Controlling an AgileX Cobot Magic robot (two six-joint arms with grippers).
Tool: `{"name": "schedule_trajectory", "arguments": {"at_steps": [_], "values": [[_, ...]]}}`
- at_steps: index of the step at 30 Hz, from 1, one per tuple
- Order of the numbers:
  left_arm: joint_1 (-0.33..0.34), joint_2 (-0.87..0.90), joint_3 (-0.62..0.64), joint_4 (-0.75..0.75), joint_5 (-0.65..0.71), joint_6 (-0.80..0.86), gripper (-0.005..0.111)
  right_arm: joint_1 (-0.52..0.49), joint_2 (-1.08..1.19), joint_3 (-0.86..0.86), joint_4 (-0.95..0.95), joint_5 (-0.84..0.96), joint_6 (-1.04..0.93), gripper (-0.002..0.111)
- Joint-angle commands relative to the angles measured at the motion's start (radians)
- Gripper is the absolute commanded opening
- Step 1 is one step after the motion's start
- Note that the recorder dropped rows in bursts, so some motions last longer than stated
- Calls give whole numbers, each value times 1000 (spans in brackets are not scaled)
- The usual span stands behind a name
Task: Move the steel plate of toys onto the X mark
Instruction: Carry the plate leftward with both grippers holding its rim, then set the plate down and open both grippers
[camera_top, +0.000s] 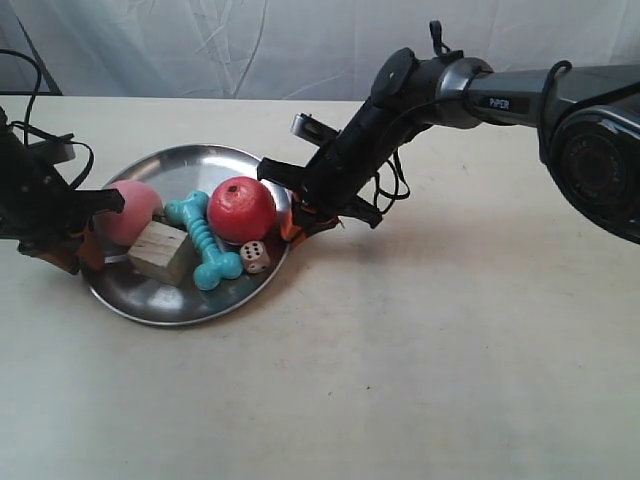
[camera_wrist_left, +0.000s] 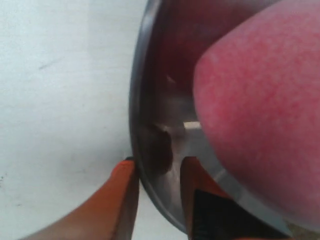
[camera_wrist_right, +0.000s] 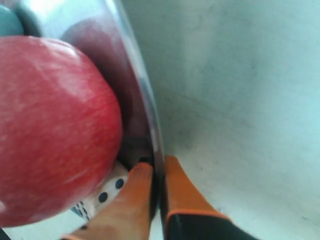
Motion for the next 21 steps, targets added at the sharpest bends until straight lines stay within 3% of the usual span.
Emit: {"name": "schedule_trajectory", "arguments": {"at_steps": [1, 4, 6, 12, 21], "values": [[-10, -9, 0, -26, -26, -8, 32, 9, -2, -4, -23, -14, -26, -1], [-10, -9, 0, -26, -27, -10, 32, 9, -2, -4, -23, -18, -26, -1], [-10, -9, 0, -26, -27, -10, 32, 9, -2, -4, -23, -18, -26, 5], [-10, -9, 0, -7, -27, -6, 32, 9, -2, -4, -23, -25, -15, 43], [-10, -9, 0, 9, 10, -16, 32, -10, -21, -4, -47, -7, -8, 46]]}}
